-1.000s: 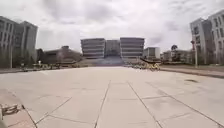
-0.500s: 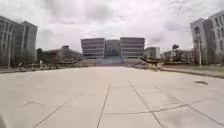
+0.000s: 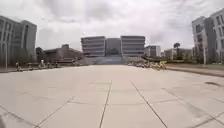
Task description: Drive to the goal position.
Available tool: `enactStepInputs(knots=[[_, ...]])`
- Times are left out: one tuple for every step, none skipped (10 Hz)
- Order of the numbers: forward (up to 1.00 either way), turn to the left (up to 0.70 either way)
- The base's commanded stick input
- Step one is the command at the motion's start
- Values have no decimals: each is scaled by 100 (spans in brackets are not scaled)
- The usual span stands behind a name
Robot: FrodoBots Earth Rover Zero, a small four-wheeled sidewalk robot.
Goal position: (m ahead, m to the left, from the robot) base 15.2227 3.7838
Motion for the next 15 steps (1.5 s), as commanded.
enactStepInputs(knots=[[100, 12], [100, 40], [100, 40], [100, 13], [100, 3], [100, 3], [100, 3], [100, 3], [100, 3], [100, 3], [100, 3], [100, 3], [100, 3], [100, 3], [100, 3]])
